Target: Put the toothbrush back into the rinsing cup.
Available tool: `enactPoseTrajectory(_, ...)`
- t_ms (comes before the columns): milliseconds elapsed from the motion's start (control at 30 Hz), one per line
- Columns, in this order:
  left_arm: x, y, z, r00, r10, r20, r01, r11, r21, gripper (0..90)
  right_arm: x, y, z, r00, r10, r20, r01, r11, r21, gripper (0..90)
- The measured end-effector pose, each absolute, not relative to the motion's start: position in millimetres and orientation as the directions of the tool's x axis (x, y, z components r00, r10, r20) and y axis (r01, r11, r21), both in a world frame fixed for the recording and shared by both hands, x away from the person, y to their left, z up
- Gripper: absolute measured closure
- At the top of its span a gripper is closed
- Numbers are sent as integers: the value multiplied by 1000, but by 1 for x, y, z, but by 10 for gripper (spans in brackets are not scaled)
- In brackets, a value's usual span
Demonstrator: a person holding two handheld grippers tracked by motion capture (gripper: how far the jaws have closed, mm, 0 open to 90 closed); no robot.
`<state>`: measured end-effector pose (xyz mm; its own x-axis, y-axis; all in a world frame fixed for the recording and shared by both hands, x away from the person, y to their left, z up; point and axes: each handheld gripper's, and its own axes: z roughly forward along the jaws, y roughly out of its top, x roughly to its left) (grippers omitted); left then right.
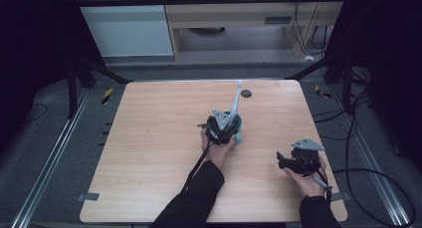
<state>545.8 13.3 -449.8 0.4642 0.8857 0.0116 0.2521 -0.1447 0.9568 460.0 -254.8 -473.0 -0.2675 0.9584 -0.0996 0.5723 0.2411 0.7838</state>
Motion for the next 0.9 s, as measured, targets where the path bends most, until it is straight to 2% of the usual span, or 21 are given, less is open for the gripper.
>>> enactPoseTrajectory(267, 533, 51, -418, 503, 864, -18, 234, -116, 965, 511, 459, -255, -472, -258, 961, -100, 565, 234, 791, 177)
enactPoseTrajectory(367, 532, 70, -408, 521, 853, -6, 225, -131, 965, 483, 459, -254, -471, -255, 962, -96, 562, 228, 795, 171)
enactPoseTrajectory(433, 530, 82, -403, 518, 854, 34, 214, -168, 962, 461, 459, -253, -471, -252, 963, -97, 560, 227, 797, 166)
enactPoseTrajectory(600, 531, 118, -397, 530, 848, 2, 263, -167, 950, 436, 459, -254, -470, -241, 966, -94, 554, 216, 804, 156)
enactPoseTrajectory(900, 520, 192, -397, 461, 887, 4, 304, -162, 939, 372, 458, -256, -470, -229, 968, -104, 548, 216, 808, 151)
